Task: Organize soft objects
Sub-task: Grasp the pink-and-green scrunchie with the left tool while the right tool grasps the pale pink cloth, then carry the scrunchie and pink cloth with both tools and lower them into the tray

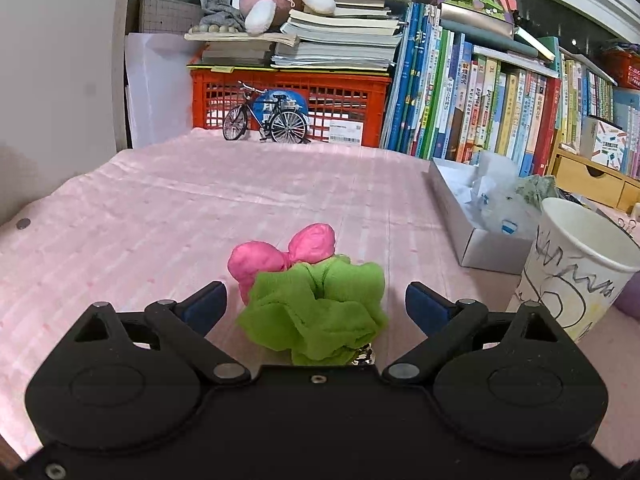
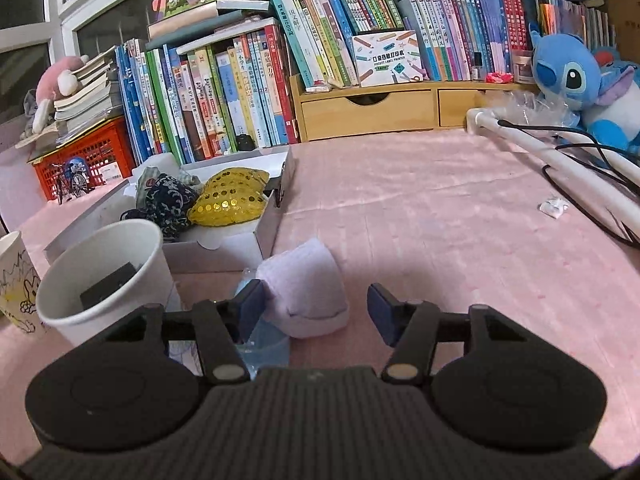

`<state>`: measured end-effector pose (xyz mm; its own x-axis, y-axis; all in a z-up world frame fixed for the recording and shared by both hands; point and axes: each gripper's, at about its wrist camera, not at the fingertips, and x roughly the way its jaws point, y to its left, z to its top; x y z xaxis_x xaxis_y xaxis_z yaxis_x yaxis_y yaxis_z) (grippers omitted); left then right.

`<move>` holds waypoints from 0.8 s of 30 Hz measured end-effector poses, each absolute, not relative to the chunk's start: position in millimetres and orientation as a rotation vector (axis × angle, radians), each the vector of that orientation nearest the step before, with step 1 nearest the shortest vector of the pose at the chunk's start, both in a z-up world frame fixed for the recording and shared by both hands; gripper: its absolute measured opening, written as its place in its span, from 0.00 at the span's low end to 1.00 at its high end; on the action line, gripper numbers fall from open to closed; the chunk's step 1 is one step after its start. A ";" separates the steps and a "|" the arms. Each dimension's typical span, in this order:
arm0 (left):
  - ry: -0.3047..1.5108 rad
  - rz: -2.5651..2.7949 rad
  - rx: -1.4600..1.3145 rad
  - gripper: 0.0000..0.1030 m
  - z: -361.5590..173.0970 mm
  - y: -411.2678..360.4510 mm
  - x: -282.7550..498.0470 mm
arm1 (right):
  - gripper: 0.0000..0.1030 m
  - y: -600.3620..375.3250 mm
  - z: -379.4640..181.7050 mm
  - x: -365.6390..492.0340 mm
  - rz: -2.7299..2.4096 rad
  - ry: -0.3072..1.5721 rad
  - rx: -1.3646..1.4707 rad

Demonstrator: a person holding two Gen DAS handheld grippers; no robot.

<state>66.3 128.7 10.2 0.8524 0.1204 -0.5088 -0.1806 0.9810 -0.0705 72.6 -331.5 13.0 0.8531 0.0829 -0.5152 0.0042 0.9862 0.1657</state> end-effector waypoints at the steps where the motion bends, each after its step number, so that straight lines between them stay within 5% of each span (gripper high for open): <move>1: 0.530 0.156 -0.118 0.90 9.7 128.7 66.7 | 0.61 -331.2 12.8 73.5 0.041 0.549 0.165; 10: 0.563 0.149 -0.170 0.71 4.4 136.8 70.3 | 0.52 -327.5 8.1 79.4 0.038 0.563 0.184; 14: 0.555 0.157 -0.155 0.46 5.0 134.1 68.3 | 0.47 -327.3 8.4 80.1 0.037 0.564 0.181; 17: 0.552 0.159 -0.165 0.38 7.4 133.6 67.1 | 0.46 -325.2 9.6 79.8 0.027 0.558 0.162; 24: 0.527 0.139 -0.116 0.35 24.1 127.5 64.8 | 0.44 -323.9 19.6 77.0 0.015 0.533 0.133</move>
<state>64.8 127.5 24.1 0.8555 0.1022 -0.5077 -0.1617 0.9840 -0.0744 77.0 -323.9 19.6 0.8616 0.0485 -0.5053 0.0208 0.9912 0.1306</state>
